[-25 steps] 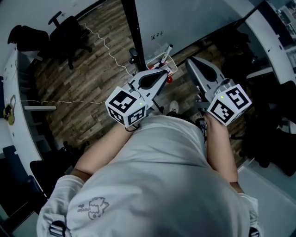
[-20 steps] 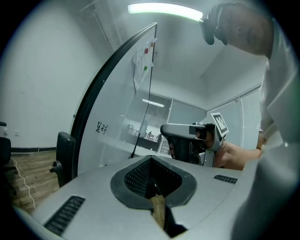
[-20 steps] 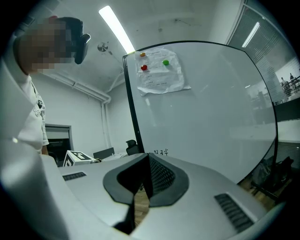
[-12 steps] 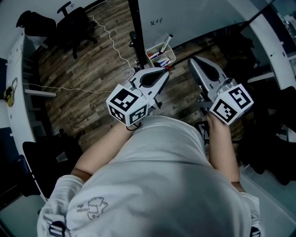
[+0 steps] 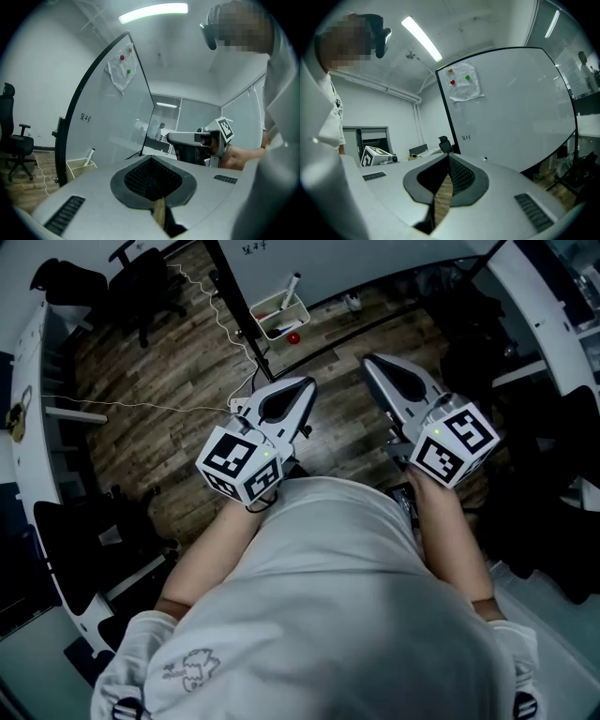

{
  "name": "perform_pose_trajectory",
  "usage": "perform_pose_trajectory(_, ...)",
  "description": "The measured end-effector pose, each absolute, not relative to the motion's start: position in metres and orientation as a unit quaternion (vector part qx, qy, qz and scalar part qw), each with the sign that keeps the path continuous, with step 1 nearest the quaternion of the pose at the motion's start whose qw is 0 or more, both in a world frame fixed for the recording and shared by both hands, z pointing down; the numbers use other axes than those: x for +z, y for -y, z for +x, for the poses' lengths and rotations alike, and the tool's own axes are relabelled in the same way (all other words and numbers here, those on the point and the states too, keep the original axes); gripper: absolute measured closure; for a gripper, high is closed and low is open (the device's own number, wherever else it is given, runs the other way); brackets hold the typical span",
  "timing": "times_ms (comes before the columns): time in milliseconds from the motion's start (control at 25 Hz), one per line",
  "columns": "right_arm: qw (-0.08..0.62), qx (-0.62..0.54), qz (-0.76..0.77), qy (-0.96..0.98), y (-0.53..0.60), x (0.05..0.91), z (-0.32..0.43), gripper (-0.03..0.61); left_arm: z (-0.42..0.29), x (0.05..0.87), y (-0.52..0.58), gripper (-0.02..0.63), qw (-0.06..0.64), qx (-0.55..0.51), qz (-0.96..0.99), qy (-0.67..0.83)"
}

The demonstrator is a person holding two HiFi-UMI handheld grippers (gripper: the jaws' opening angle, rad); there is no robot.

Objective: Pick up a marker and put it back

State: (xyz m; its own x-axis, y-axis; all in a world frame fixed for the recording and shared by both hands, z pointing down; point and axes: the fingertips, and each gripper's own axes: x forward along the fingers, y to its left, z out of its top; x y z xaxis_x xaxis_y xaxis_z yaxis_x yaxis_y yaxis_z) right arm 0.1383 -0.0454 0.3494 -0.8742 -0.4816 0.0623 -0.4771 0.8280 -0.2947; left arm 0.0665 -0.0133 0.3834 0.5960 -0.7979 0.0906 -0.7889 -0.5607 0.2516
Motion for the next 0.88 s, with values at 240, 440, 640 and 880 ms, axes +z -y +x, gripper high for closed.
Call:
perform_pose_trajectory(240, -0.003, -0.141, -0.226, -0.964, 0.0, 0.35, 0.169, 0.566, 0.091, 0.381, -0.033, 0.609, 0.126, -0.014, 0.87, 0.476)
perform_pose_trajectory(440, -0.014, -0.146, -0.203, -0.968, -0.035, 0.353, 0.175, 0.566, 0.092, 0.369, -0.065, 0.609, 0.119, -0.017, 0.859, 0.498)
perform_pose_trajectory(640, -0.012, -0.148, -0.195, -0.97, -0.06, 0.357, 0.171, 0.566, 0.09, 0.365, -0.088, 0.609, 0.122, -0.022, 0.855, 0.504)
perform_pose_trajectory(880, -0.012, -0.142, -0.182, -0.973, -0.078, 0.354, 0.162, 0.566, 0.089, 0.359, -0.102, 0.609, 0.116, -0.027, 0.856, 0.503)
